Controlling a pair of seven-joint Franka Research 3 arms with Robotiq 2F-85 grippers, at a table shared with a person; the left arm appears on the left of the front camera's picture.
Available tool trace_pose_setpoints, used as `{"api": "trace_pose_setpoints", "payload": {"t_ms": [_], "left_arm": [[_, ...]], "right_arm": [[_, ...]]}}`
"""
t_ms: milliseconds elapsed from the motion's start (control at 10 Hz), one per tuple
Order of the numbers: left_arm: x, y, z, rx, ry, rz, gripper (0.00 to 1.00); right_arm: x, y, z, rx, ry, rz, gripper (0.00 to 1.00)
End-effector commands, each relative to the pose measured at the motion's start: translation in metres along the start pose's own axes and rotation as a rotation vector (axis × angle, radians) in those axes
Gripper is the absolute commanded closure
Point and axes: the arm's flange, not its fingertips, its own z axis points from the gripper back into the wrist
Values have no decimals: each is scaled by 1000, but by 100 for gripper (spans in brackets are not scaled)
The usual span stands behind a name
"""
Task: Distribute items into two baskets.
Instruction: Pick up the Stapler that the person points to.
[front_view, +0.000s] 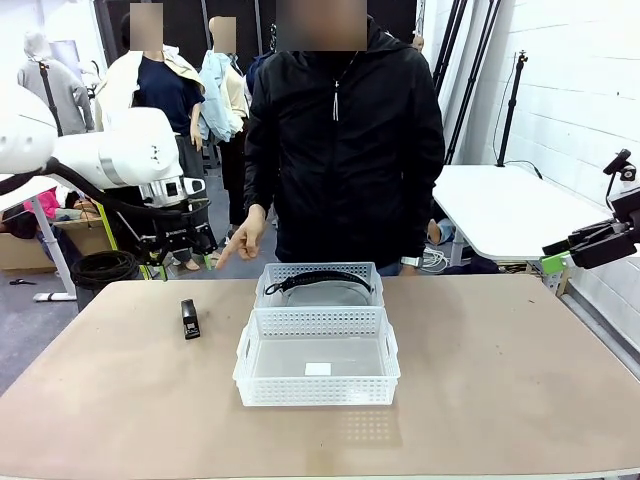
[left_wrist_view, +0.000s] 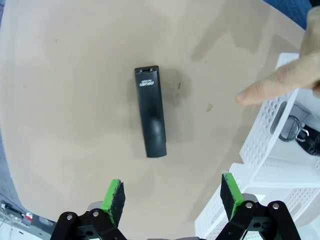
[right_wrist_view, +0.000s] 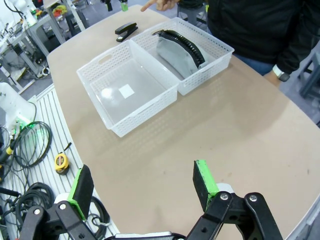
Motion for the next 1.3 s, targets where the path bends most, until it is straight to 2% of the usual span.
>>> {"api": "trace_pose_setpoints", "payload": {"t_ms": [0,300,600,1200], "left_arm": [[21,-14,-4,1,17,65,0],[38,-22,-25,34,8,130,0],[36,-29,-45,85,27,130,0],[36,1,-73,97,26,127,0]], "right_arm": [[-4,1,-4,5,-32,9,0],[-4,1,-4,5,-32,9,0],[-4,1,-4,5,-32,9,0],[-4,1,-4,5,-32,9,0]]}}
